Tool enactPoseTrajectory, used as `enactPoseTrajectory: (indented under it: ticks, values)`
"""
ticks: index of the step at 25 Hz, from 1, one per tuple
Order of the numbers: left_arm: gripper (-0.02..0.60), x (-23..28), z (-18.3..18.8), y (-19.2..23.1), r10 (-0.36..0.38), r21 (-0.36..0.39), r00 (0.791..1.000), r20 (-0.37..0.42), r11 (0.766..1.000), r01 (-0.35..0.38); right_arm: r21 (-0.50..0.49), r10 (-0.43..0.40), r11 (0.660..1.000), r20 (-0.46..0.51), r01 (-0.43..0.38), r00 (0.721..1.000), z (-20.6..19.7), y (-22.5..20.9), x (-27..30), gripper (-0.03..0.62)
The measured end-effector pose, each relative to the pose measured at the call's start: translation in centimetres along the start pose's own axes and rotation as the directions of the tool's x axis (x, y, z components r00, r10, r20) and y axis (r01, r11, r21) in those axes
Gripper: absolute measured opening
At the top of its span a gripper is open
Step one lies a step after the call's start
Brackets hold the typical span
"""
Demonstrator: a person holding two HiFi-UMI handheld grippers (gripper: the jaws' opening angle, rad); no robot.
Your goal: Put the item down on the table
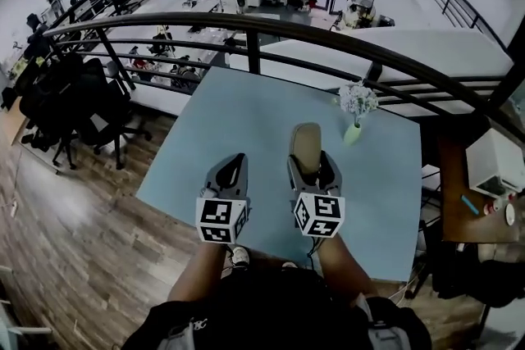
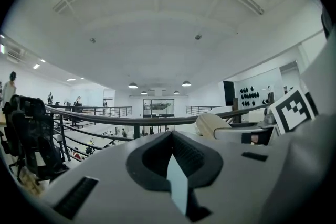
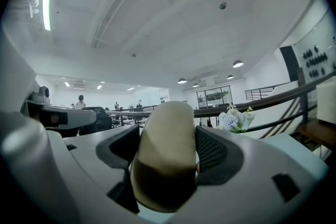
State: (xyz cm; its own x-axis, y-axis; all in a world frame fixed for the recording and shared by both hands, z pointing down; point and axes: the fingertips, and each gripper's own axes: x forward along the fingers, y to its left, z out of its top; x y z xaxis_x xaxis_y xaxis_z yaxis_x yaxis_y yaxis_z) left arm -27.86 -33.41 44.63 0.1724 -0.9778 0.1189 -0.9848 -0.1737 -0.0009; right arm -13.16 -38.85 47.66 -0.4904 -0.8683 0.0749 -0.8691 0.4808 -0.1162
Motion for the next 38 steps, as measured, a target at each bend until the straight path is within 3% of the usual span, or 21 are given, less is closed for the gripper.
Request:
enactPoseTrajectory:
  ticks: [8,14,21,38]
  values:
    - [0.014,3.8,-1.3,0.5,-0.118,-0.026,0.993,-0.026,0.993,0.117,-0.014,-0.14,0.99,-0.059,0.14,0.988,-2.6,-2.3,1.1,0.341]
    - [0.014,5.6,-3.2,0.0,-0.192,-0.028,0.979,-0.069,0.981,0.19,-0.009,-0.24,0.97,-0.136,0.241,0.961,-6.1,-4.6,1.1,0.341]
    - [0.014,6.6,-4.8,-0.1,-0.235,-0.042,0.965,-0.113,0.972,0.231,-0.041,-0.302,0.953,-0.211,0.301,0.93,-9.7,-6.3,0.9,0.339]
    - [0.014,7.4,-5.9,1.0,-0.239,-0.046,0.96,-0.147,0.971,0.235,-0.102,-0.297,0.954,-0.443,0.282,0.846,-21.0,-6.2,3.0,0.339]
